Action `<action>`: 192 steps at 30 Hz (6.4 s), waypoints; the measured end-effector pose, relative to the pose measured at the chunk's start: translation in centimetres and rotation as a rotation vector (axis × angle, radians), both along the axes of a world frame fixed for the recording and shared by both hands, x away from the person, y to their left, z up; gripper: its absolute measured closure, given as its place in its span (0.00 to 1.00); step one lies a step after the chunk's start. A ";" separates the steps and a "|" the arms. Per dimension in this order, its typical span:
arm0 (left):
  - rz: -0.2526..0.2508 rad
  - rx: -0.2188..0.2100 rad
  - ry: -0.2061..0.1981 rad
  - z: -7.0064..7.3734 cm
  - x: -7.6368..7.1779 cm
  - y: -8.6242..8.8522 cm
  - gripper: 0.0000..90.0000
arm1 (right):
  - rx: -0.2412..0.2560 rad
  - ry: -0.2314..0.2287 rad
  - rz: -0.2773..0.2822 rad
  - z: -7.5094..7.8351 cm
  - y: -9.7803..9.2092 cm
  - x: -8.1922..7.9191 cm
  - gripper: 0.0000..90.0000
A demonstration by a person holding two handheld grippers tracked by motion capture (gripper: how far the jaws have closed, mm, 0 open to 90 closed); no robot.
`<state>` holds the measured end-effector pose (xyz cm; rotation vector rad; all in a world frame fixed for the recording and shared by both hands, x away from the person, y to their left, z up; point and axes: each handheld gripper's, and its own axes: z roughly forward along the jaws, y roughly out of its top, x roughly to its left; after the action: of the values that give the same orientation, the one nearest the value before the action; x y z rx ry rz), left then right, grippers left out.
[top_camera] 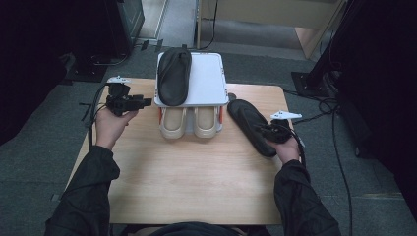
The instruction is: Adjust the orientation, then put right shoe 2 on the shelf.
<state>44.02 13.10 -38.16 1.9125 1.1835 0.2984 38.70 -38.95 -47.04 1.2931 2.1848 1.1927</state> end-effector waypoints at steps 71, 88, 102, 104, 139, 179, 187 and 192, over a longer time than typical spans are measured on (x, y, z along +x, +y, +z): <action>-0.049 -0.028 -0.019 -4.2 -1.7 -0.4 0.53 | 0.039 0.035 -0.095 -1.0 -0.6 0.2 0.67; -0.057 -0.034 -0.008 -4.7 -1.5 -0.4 0.53 | 0.009 0.065 -0.147 -2.2 0.7 2.2 0.75; -0.056 -0.040 -0.001 -4.8 -1.5 -0.2 0.53 | -0.040 0.106 -0.222 -1.0 1.4 2.0 0.85; -0.063 -0.035 0.001 -4.8 -1.5 -0.3 0.53 | -0.033 0.105 -0.231 -0.8 1.2 1.9 0.85; -0.091 -0.049 0.018 -5.1 -1.5 -0.3 0.51 | -0.060 0.117 -0.262 6.0 1.4 3.8 0.85; -0.127 -0.052 0.042 -5.5 -1.6 -0.5 0.50 | -0.117 0.052 -0.271 15.9 4.4 9.1 0.85; -0.133 -0.075 0.039 -5.5 -1.5 -0.3 0.50 | -0.110 0.041 -0.279 17.2 6.0 10.6 0.85; -0.133 -0.082 0.036 -5.5 -1.5 -0.1 0.50 | -0.120 0.034 -0.276 17.2 7.5 11.6 0.85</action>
<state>42.53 12.96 -43.65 1.9215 1.0693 0.1432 50.30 -31.45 -29.83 1.5133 1.9853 0.9261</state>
